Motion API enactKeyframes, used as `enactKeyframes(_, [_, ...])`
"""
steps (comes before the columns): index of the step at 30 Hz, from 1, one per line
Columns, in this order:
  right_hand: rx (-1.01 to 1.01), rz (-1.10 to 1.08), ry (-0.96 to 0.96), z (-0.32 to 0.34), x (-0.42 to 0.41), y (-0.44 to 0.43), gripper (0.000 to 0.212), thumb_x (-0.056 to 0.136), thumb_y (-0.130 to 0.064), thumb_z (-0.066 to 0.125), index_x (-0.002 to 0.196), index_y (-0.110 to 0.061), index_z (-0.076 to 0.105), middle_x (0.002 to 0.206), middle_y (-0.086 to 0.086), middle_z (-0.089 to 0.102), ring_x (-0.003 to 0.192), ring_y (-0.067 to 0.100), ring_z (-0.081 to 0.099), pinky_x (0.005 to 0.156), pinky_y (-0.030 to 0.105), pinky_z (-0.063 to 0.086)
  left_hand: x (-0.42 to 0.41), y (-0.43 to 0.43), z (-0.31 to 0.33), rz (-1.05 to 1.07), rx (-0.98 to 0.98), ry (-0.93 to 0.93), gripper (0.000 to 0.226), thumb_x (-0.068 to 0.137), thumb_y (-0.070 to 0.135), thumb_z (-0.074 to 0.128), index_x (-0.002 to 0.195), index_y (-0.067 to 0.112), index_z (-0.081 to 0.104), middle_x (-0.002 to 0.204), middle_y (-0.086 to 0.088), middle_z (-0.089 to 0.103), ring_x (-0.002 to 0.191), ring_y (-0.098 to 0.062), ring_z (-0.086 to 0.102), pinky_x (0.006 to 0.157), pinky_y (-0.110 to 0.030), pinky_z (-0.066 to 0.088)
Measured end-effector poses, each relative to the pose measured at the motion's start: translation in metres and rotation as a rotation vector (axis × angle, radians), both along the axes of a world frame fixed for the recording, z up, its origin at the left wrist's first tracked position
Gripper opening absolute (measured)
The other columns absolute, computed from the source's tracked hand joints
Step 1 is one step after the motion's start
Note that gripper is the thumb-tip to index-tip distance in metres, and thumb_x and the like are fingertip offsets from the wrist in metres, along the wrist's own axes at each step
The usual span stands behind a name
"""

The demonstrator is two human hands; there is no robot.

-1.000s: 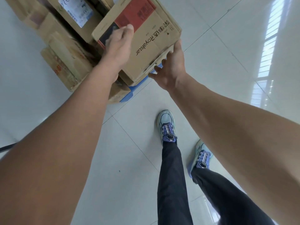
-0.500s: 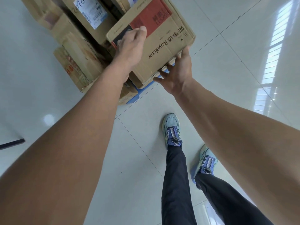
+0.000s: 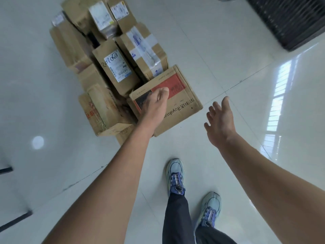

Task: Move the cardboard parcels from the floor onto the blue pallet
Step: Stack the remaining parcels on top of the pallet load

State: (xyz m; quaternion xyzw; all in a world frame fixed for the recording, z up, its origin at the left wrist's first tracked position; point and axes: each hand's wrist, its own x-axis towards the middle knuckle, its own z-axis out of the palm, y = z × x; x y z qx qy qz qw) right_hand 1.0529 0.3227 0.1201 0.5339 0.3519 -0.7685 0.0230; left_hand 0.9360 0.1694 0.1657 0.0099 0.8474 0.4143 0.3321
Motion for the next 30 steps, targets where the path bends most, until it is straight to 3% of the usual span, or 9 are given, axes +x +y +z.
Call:
enactKeyframes(5, [0.102, 0.196, 0.007, 0.027, -0.040, 0.034, 0.084, 0.099, -0.076, 0.026, 0.164, -0.022, 0.028, 0.171, -0.009, 0.023, 0.157, 0.009, 0.020, 0.129, 0.041, 0.013, -0.025, 0.017, 0.021, 0.063, 0.040, -0.040, 0.043, 0.104, 0.057, 0.038, 0.133, 0.037, 0.062, 0.144, 0.003, 0.057, 0.131, -0.018, 0.053, 0.111, -0.042, 0.040])
enactKeyframes(10, [0.127, 0.371, 0.044, 0.039, -0.099, 0.053, 0.081, 0.101, -0.074, 0.025, 0.164, -0.024, 0.028, 0.168, -0.012, 0.030, 0.156, 0.008, 0.022, 0.129, 0.042, 0.013, -0.056, 0.035, 0.036, 0.136, 0.076, -0.031, 0.025, 0.105, 0.055, 0.041, 0.105, 0.044, 0.063, 0.127, 0.011, 0.060, 0.109, -0.002, 0.056, 0.087, -0.021, 0.041])
enactKeyframes(15, [0.037, 0.566, 0.064, 0.029, -0.152, 0.070, 0.080, 0.100, -0.075, 0.025, 0.163, -0.025, 0.031, 0.169, -0.013, 0.026, 0.157, 0.010, 0.021, 0.128, 0.040, 0.012, -0.086, 0.060, 0.030, 0.220, 0.054, -0.066, 0.023, 0.104, 0.059, 0.041, 0.115, 0.050, 0.059, 0.130, 0.016, 0.052, 0.124, -0.011, 0.054, 0.101, -0.033, 0.043])
enactKeyframes(17, [-0.007, 0.636, 0.083, 0.020, -0.169, 0.080, 0.076, 0.102, -0.073, 0.026, 0.161, -0.027, 0.033, 0.162, -0.019, 0.039, 0.147, 0.001, 0.038, 0.113, 0.022, 0.029, -0.096, 0.071, 0.026, 0.295, 0.024, -0.048, 0.038, 0.102, 0.060, 0.042, 0.129, 0.042, 0.062, 0.131, 0.017, 0.053, 0.127, -0.014, 0.055, 0.107, -0.039, 0.045])
enactKeyframes(19, [-0.036, 0.696, 0.071, 0.014, -0.183, 0.091, 0.058, 0.103, -0.071, 0.027, 0.146, -0.036, 0.047, 0.117, -0.033, 0.067, 0.099, -0.018, 0.065, 0.075, 0.004, 0.047, -0.105, 0.084, 0.025, 0.394, -0.014, -0.027, 0.046, 0.103, 0.058, 0.043, 0.138, 0.034, 0.061, 0.142, 0.013, 0.056, 0.130, -0.014, 0.055, 0.112, -0.044, 0.044])
enactKeyframes(21, [-0.081, 0.737, 0.089, 0.016, -0.199, 0.099, 0.041, 0.105, -0.068, 0.026, 0.114, -0.042, 0.056, 0.073, -0.038, 0.067, 0.062, -0.021, 0.062, 0.051, 0.003, 0.046, -0.111, 0.099, 0.028, 0.482, -0.048, -0.010, 0.041, 0.105, 0.052, 0.044, 0.135, 0.031, 0.063, 0.142, 0.004, 0.059, 0.129, -0.016, 0.055, 0.112, -0.047, 0.045])
enactKeyframes(24, [-0.107, 0.794, 0.087, 0.012, -0.210, 0.110, 0.035, 0.104, -0.069, 0.025, 0.101, -0.049, 0.053, 0.066, -0.041, 0.063, 0.063, -0.021, 0.060, 0.068, 0.007, 0.046, -0.116, 0.124, 0.028, 0.557, -0.058, -0.039, 0.027, 0.107, 0.046, 0.042, 0.110, 0.034, 0.066, 0.129, -0.001, 0.062, 0.122, -0.019, 0.058, 0.106, -0.047, 0.047])
enactKeyframes(28, [-0.126, 0.882, 0.062, 0.002, -0.224, 0.117, 0.064, 0.100, -0.075, 0.025, 0.148, -0.039, 0.049, 0.121, -0.026, 0.054, 0.114, -0.003, 0.049, 0.101, 0.021, 0.031, -0.122, 0.141, 0.026, 0.627, -0.061, -0.086, 0.026, 0.104, 0.051, 0.042, 0.102, 0.037, 0.065, 0.116, 0.002, 0.066, 0.110, -0.012, 0.061, 0.096, -0.044, 0.049])
enactKeyframes(30, [-0.130, 0.913, 0.059, 0.004, -0.228, 0.124, 0.071, 0.099, -0.075, 0.027, 0.154, -0.033, 0.044, 0.134, -0.018, 0.051, 0.112, -0.001, 0.049, 0.101, 0.023, 0.031, -0.127, 0.145, 0.028, 0.669, -0.051, -0.076, 0.027, 0.103, 0.053, 0.045, 0.099, 0.035, 0.065, 0.102, 0.010, 0.067, 0.097, -0.003, 0.062, 0.087, -0.038, 0.051])
